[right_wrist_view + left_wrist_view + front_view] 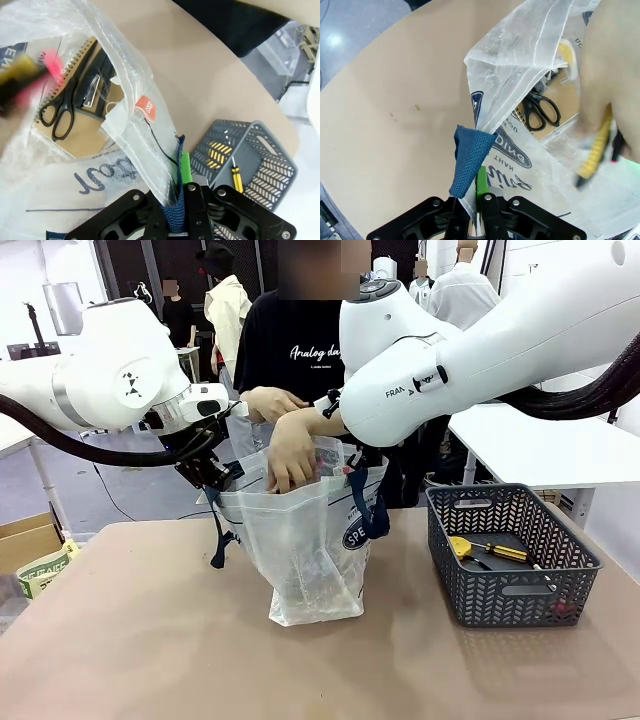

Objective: Transfer purchased items from the store into the shopping bag.
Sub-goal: Move the Reusable shopping bag to the right side of the table.

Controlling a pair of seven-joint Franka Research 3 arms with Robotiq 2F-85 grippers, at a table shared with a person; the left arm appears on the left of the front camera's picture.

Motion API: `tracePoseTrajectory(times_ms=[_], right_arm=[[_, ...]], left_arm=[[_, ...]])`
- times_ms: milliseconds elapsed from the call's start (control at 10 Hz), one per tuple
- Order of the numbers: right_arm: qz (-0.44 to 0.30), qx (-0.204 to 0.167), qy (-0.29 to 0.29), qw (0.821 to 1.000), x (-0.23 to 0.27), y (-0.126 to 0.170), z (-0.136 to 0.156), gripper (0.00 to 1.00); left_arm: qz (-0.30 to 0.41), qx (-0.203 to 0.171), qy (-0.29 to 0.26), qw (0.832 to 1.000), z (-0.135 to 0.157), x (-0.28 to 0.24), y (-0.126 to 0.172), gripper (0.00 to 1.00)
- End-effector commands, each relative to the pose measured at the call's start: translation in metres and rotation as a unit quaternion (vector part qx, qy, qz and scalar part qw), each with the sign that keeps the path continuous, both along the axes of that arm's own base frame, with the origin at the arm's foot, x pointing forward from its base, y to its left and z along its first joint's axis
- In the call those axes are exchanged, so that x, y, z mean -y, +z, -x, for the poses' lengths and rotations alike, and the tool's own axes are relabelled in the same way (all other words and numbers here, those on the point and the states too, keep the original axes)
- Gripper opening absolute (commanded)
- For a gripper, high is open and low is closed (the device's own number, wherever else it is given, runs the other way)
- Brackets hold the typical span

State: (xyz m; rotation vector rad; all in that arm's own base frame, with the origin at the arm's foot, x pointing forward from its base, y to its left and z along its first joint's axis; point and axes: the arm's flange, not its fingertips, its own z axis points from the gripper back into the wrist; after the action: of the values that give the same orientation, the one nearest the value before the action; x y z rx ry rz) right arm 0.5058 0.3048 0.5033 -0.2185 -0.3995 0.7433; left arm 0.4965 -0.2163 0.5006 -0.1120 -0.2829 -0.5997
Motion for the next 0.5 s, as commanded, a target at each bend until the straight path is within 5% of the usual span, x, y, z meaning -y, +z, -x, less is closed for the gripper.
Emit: tracePoseTrajectory(times_ms=[0, 400], right_arm=[[0.0, 0.001, 0.001, 1.0, -0.0006, 0.0003, -0.0001, 0.0], [0.0, 0.001, 0.001, 1.0, -0.0006, 0.0003, -0.0001, 0.0]], left_arm=[[0.0, 0.001, 0.001, 1.0, -0.0003, -0.0012, 0.0005, 0.0], [0.0, 0.001, 0.001, 1.0, -0.0003, -0.0012, 0.0005, 0.0]])
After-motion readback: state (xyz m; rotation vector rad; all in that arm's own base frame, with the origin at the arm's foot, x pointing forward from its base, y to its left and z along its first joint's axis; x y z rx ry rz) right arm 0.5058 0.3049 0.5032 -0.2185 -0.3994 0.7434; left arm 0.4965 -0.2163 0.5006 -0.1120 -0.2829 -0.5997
